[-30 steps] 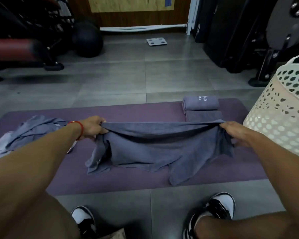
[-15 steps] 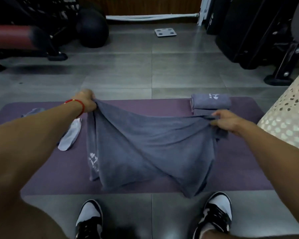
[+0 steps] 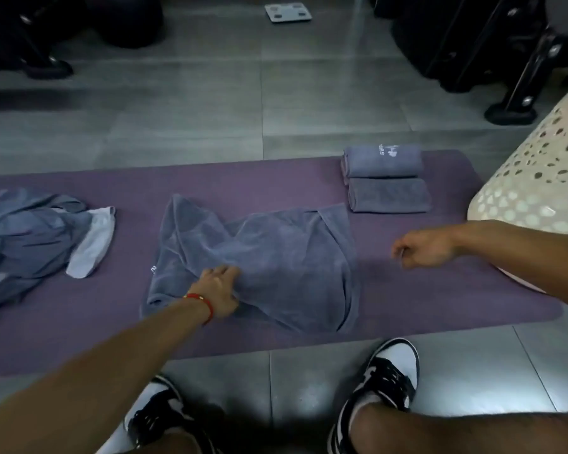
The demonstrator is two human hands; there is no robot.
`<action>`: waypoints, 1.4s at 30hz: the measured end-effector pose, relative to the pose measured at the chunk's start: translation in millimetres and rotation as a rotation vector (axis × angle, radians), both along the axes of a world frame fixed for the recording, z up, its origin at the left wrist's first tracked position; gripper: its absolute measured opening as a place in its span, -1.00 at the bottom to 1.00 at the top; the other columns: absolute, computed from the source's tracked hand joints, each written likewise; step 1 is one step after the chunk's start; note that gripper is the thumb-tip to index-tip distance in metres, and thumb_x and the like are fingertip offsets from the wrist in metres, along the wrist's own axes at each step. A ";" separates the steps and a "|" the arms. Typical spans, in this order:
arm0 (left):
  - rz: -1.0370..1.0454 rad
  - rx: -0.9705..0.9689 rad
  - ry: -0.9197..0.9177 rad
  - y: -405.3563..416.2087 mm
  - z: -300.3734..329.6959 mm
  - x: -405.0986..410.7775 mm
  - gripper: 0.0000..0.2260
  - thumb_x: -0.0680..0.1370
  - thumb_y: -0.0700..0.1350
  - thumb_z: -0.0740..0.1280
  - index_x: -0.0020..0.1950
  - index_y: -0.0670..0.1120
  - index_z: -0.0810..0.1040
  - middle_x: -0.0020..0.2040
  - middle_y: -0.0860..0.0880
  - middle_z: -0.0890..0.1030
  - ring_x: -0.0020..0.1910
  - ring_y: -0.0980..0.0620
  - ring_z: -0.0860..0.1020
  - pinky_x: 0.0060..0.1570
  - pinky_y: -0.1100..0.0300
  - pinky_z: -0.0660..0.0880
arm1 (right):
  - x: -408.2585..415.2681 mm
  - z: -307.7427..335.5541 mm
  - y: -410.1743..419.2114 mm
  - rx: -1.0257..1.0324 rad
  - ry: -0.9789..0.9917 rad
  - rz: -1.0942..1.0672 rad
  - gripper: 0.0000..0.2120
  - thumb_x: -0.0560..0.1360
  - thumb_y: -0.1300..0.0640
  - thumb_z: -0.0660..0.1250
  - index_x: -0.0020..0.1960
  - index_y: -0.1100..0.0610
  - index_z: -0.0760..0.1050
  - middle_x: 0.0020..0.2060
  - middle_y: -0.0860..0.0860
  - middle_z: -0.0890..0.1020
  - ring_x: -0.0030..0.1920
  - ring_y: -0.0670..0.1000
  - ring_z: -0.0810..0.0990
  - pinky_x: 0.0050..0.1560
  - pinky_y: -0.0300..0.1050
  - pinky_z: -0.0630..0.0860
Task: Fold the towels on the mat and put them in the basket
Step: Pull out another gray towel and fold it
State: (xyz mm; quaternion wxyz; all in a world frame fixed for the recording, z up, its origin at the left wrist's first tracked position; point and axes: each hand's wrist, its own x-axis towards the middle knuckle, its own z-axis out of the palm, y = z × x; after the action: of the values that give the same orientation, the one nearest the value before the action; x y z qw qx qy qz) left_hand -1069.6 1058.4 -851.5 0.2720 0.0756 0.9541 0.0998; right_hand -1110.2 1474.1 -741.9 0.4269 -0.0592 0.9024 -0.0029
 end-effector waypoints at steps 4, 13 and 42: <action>-0.198 0.005 -0.053 45.4 -32.8 25.4 -0.35 0.46 0.15 0.38 0.51 0.11 0.25 0.53 0.03 0.20 0.49 -0.13 0.18 0.36 -0.16 0.35 | 25.2 -21.5 1.5 -0.013 -0.119 -0.019 -0.71 0.62 0.09 0.28 0.33 0.08 0.48 0.21 -0.04 0.55 0.19 -0.02 0.53 0.17 -0.26 0.41; -0.491 0.001 0.082 131.5 -86.9 53.7 -0.26 0.48 0.21 0.30 0.59 0.09 0.09 0.62 -0.07 -0.03 0.57 -0.16 0.00 0.48 -0.22 0.05 | 66.4 -144.7 -21.2 -0.211 -0.016 -0.330 -0.74 0.58 0.11 0.30 0.26 0.11 0.54 0.18 0.03 0.63 0.17 0.05 0.58 0.22 -0.16 0.48; -0.093 0.188 0.182 243.7 -86.8 -52.7 -0.77 0.54 0.01 0.23 0.02 -0.05 0.61 0.06 -0.15 0.65 0.08 -0.23 0.58 0.05 0.02 0.52 | 146.8 -234.2 23.3 -0.293 0.628 -1.004 -0.90 0.58 0.02 0.33 -0.04 0.04 0.50 -0.22 0.02 0.67 -0.17 0.14 0.65 -0.14 -0.08 0.50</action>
State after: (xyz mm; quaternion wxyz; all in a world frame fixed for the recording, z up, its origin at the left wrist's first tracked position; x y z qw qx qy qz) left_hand -1122.3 1302.1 -938.3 0.1802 0.1539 0.9567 0.1689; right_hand -963.4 1497.5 -976.2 0.0743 0.3175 0.8930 -0.3104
